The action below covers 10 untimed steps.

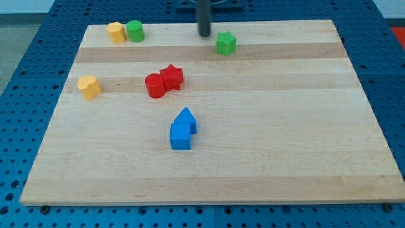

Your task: Place the green star vertically above the red star

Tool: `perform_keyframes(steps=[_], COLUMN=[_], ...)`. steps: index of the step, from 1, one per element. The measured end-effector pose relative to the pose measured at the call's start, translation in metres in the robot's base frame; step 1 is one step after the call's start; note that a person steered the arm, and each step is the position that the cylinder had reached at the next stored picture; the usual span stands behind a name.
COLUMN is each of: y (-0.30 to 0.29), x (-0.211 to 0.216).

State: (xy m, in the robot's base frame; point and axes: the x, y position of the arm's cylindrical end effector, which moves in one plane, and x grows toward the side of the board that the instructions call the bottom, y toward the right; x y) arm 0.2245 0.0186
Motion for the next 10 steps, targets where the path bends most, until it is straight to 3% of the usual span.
perform_keyframes(steps=[1, 3, 10], y=[0.07, 0.083, -0.066], x=[0.005, 0.048, 0.071])
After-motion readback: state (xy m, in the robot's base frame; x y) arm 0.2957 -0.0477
